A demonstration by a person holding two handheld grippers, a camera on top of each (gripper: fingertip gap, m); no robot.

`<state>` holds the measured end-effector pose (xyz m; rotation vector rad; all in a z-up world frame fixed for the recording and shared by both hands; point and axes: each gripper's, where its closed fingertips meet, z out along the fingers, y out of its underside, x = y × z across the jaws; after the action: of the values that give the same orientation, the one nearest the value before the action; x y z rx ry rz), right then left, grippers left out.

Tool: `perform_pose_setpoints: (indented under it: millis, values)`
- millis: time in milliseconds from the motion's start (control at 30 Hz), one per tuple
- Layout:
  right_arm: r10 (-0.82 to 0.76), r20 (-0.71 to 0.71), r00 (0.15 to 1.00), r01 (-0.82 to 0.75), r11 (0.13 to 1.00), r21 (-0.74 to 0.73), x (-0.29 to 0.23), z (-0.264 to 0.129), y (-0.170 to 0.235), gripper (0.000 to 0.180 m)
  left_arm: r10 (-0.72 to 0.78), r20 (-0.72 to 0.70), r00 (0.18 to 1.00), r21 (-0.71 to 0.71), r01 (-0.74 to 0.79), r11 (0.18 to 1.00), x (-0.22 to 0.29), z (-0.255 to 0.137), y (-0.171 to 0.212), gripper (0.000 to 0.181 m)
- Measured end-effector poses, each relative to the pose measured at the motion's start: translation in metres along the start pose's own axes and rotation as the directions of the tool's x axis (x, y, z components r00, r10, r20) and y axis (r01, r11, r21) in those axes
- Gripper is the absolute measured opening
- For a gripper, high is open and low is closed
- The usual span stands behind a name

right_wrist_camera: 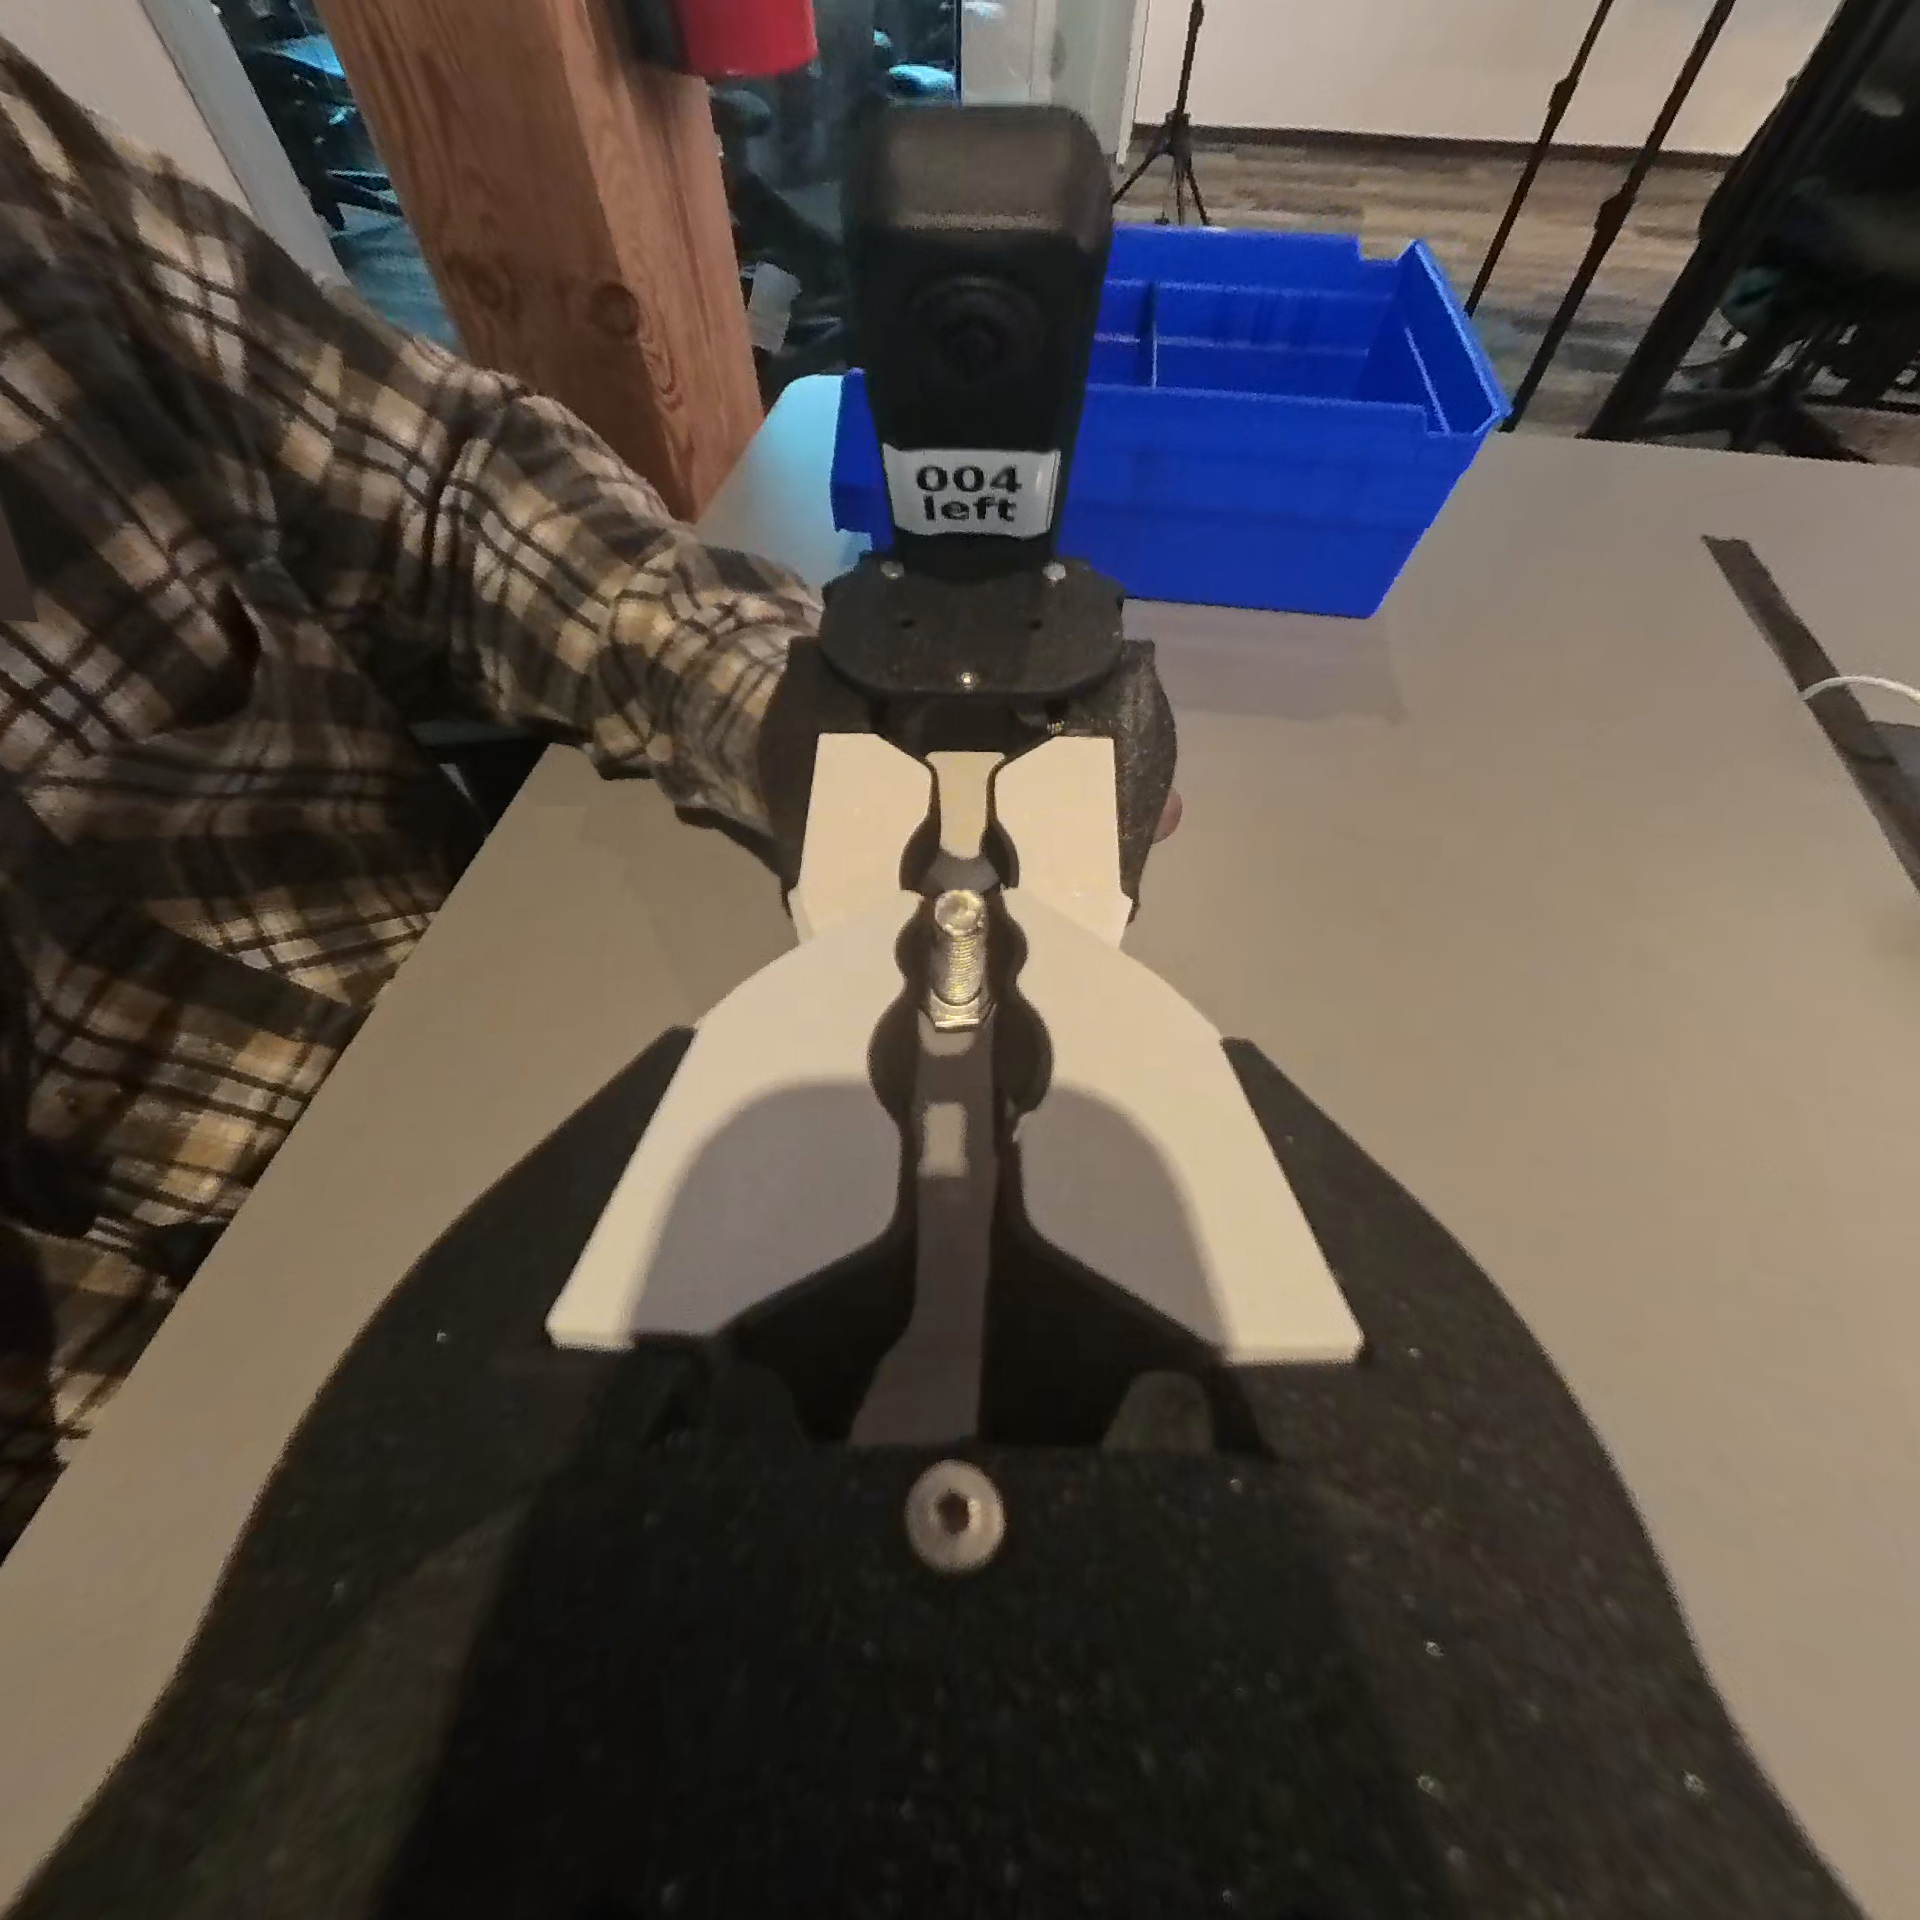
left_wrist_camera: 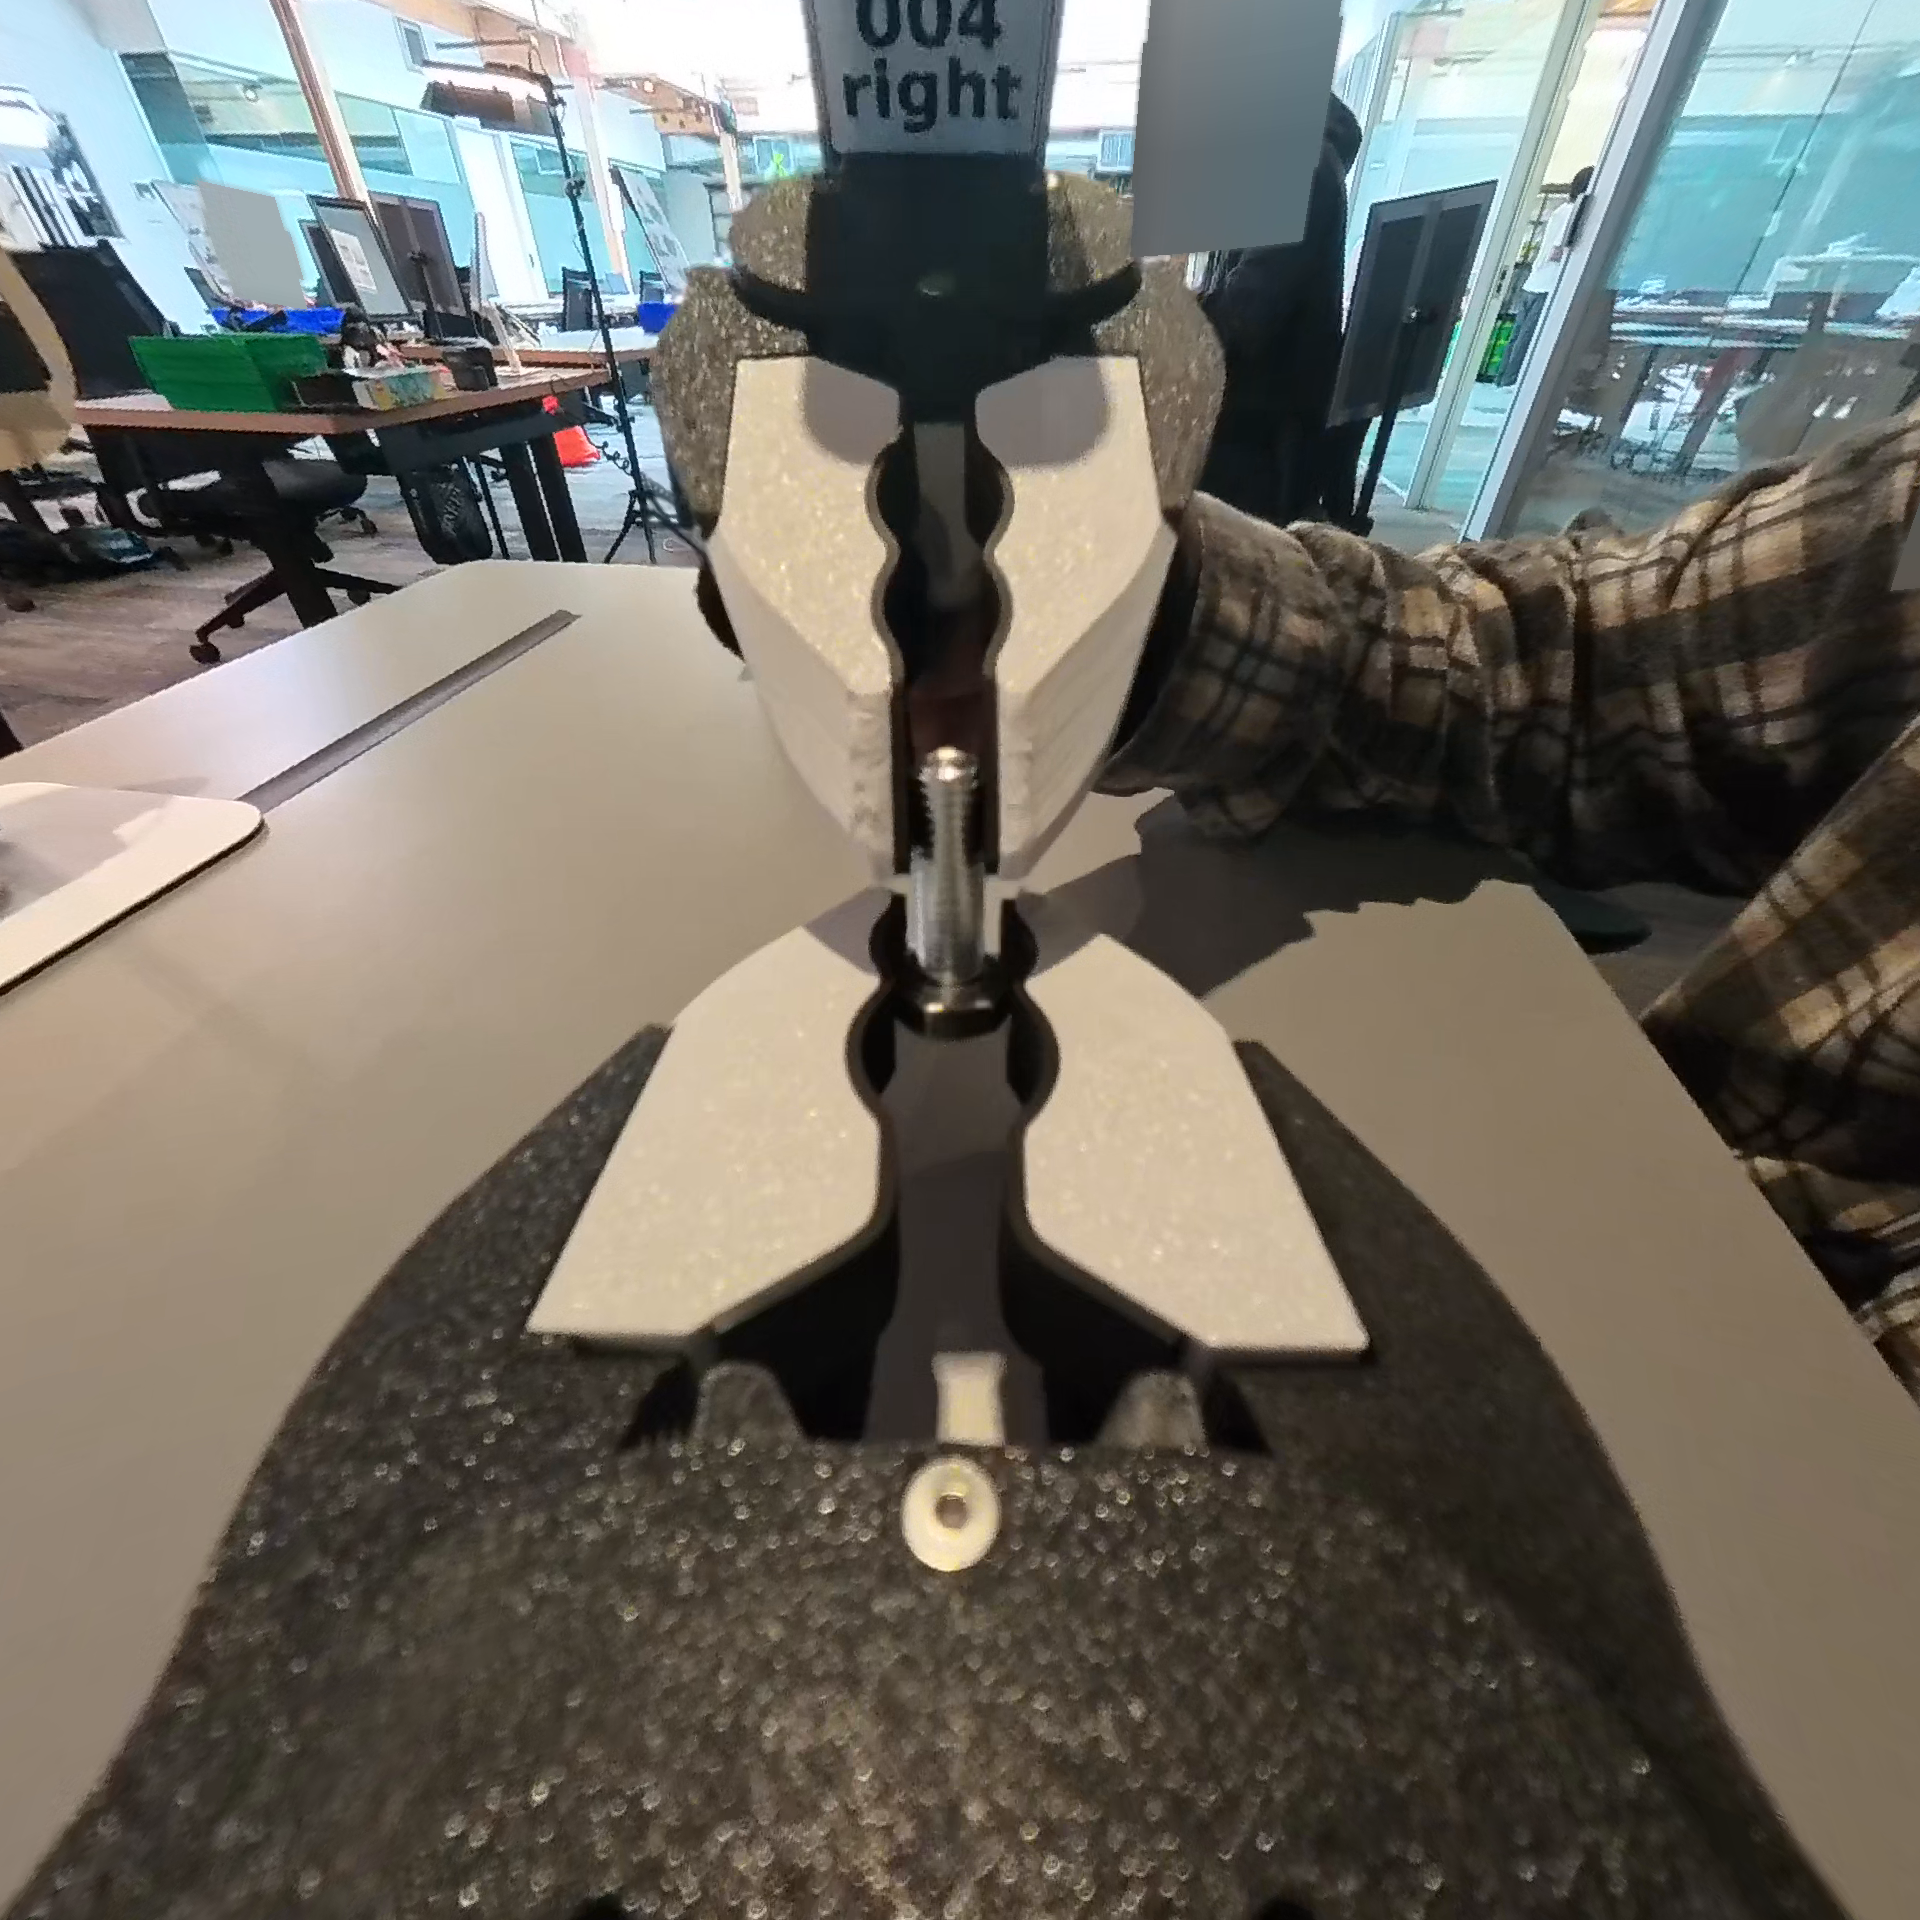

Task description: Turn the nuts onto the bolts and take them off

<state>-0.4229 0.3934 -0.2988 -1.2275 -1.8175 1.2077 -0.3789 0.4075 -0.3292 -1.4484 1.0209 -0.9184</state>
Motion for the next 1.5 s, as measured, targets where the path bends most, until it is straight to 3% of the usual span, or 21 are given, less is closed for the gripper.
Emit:
perform_pose_setpoints:
  millis: [333, 567, 1500]
  values:
    - [0.035, 0.001, 0.999, -0.035, 0.999, -0.016, 0.004, -0.016, 0.001, 0.009, 0.006, 0.002, 1.0, 0.021, -0.006, 1.0, 0.001, 0.0, -0.006, 0.032]
    - [0.027, 0.002, 1.0, -0.027, 0.999, -0.018, 0.001, -0.018, -0.002, 0.009, -0.014, 0.027, 1.0, 0.042, 0.013, 0.999, -0.002, 0.001, -0.011, 0.021]
    - [0.029, 0.006, 1.0, -0.029, 0.999, 0.025, 0.002, -0.024, -0.009, 0.009, -0.079, 0.042, 0.996, 0.093, 0.075, 0.993, -0.004, 0.0, -0.02, 0.028]
